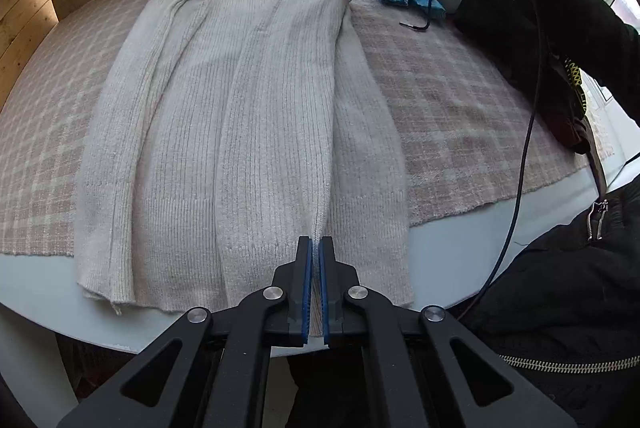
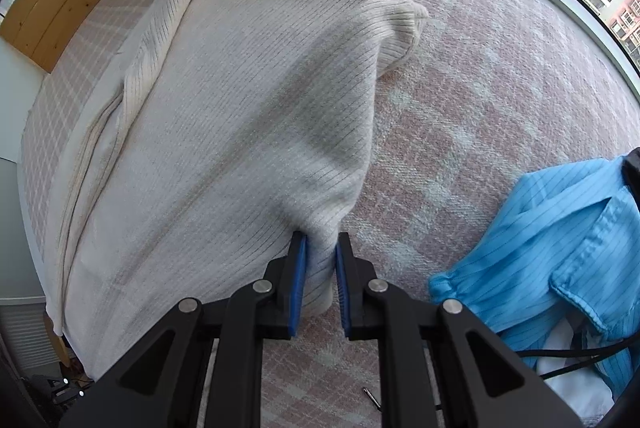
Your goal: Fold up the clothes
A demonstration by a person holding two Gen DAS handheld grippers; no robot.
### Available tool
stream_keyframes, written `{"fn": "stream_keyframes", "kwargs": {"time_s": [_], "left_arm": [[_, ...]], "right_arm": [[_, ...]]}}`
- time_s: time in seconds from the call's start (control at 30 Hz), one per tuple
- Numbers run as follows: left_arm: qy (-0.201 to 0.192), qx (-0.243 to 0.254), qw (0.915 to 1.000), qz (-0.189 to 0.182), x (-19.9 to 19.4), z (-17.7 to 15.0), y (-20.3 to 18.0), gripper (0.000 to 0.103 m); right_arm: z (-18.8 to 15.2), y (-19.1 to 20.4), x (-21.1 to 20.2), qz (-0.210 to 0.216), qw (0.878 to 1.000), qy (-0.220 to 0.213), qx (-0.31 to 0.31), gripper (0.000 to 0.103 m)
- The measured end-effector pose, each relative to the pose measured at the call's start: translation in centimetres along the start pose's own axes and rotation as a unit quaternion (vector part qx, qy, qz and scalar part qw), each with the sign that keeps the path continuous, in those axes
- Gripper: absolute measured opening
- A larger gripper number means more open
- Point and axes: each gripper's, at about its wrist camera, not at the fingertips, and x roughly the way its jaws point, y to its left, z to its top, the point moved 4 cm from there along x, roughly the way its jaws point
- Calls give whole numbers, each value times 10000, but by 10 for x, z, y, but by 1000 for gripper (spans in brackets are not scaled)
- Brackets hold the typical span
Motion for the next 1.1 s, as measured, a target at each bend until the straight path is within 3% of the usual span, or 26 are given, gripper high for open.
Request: {"fn": "stream_keyframes", "kwargs": {"time_s": [0.1, 0.23, 0.3, 0.43, 0.53, 0.57, 0.63, 0.67, 0.73, 0.9, 0.93, 0.97, 1.1], "left_arm": [[-32, -184, 9997, 123, 2, -1, 5, 12], [-249, -196, 9995, 68, -27, 3, -7, 23], [-304, -4, 9994, -171, -33, 4, -25, 30], [-86, 471, 9980, -414, -15, 5, -58, 31], [137, 499, 9975, -484, 5, 6, -60, 31], [143, 466, 9975, -508, 7, 7, -57, 28], [169, 372, 9974, -597, 11, 8, -51, 12], [205, 269, 9968, -719, 11, 8, -47, 3], [169, 133, 9959, -884, 8, 9, -40, 3], [-178, -322, 9894, -1403, -15, 15, -15, 3], [-247, -407, 9883, -1446, -20, 16, -8, 3], [-284, -427, 9882, -1441, -22, 17, -4, 3], [-270, -347, 9862, -1597, -19, 20, -4, 3]], "right_arm": [[6, 11, 13, 66, 10000, 39, -56, 18], [10, 0, 0, 433, 9987, -186, 185, 37], [13, -6, 2, 527, 9979, -223, 301, 38], [16, -10, 9, 642, 9970, -213, 364, 38], [3, 10, 21, 610, 9976, -159, 268, 38], [-4, 22, 26, 621, 9977, -140, 220, 32], [-6, 26, 31, 621, 9979, -66, 164, 13], [-7, 28, 33, 623, 9979, -33, 151, 12], [-6, 27, 31, 731, 9969, 35, 295, 11], [-8, 27, 21, 1206, 9899, 270, 701, 14], [-11, 28, 17, 1222, 9895, 261, 729, 20], [-6, 21, 12, 1150, 9890, 102, 923, 32], [30, 0, -6, 1178, 9801, -704, 1433, 34]]}}
